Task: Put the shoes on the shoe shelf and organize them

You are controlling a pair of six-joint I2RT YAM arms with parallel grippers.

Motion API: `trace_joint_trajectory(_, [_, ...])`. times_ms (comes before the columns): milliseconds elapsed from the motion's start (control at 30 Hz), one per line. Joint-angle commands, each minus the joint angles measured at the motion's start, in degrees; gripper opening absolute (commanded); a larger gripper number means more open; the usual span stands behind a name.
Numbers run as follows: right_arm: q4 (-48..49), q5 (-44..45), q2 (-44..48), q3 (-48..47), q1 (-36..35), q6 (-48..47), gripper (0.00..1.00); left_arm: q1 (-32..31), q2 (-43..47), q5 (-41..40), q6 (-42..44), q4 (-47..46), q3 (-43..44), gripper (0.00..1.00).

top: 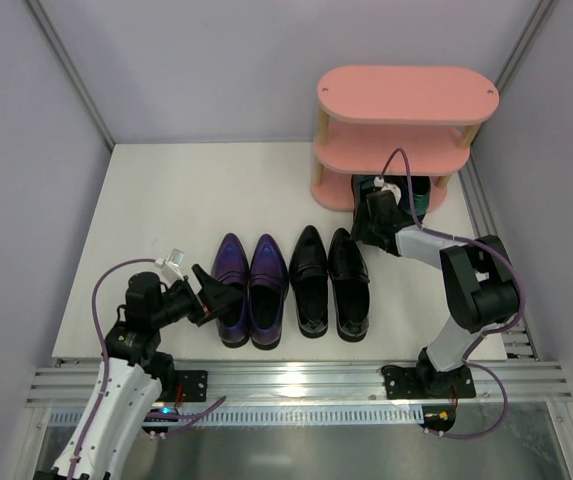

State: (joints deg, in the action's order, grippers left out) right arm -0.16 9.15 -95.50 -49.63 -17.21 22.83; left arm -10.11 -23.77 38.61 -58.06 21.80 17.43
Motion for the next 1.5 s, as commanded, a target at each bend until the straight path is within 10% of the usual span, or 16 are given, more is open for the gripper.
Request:
trace_joint_trajectory(0, [2.36,3.06,-1.52,-4.85,-0.37,1.34,0.66,-0.09,0.48,0.33,1.11,0.08,0.41,1.0])
trace_joint_trajectory(1467, [-3.09,12.66,5.92,-10.77,1.57,-1.56,0.56,-0.09,5.05,-0.64,1.11,4.65,0.94,1.0])
